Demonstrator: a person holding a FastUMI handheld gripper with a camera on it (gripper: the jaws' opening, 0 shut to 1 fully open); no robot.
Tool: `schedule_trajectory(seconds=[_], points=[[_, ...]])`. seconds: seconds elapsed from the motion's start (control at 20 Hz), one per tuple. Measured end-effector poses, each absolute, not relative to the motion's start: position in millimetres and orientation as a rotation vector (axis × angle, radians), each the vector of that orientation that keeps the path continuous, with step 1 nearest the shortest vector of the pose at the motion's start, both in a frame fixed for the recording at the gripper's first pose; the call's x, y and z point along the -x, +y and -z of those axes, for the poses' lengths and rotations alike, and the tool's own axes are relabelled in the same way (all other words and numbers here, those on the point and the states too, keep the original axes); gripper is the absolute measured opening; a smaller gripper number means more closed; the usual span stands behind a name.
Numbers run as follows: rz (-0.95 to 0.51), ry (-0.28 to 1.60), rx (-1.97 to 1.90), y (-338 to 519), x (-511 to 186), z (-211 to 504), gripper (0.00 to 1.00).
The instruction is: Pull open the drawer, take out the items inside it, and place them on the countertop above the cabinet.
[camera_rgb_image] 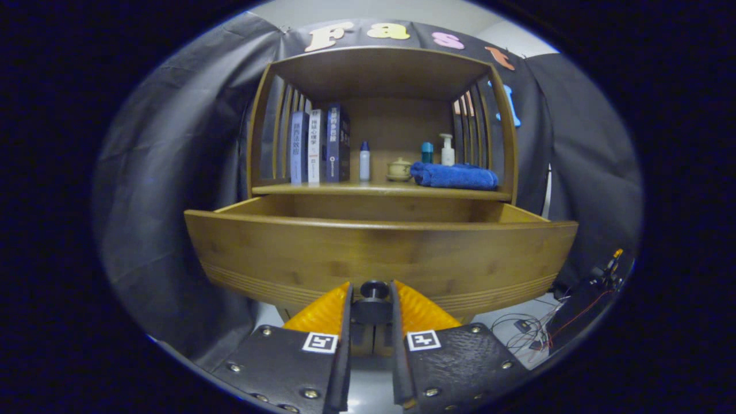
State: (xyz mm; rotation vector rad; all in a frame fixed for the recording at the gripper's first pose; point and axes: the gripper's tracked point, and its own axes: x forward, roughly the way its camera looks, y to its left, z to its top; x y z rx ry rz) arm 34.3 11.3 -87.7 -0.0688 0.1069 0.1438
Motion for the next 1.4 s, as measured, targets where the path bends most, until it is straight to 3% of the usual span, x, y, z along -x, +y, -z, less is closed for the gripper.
schedule_trajectory(seconds=[0.15,0.2,0.35,0.4,0.55,0.65,0.9,1.1,1.4], points=[[-0.13,0.108,0.156,3.4,-31.6,85.1,0.29],[-0.133,0.118,0.153,3.2,-32.6,88.9,0.08],[-0.153,0.178,0.083,3.2,-16.5,100.1,0.1],[-0.163,0.195,0.058,3.1,-12.1,104.1,0.14],[-0.174,0.197,0.043,3.4,-5.6,94.7,0.47],[-0.151,0.175,0.03,3.0,-7.6,79.2,0.5],[-0.106,0.167,-0.003,6.7,-31.3,32.0,0.9],[-0.067,0.189,0.003,8.7,-69.7,-4.9,0.91],[-0.057,0.403,0.083,25.8,-140.2,16.2,0.91]])
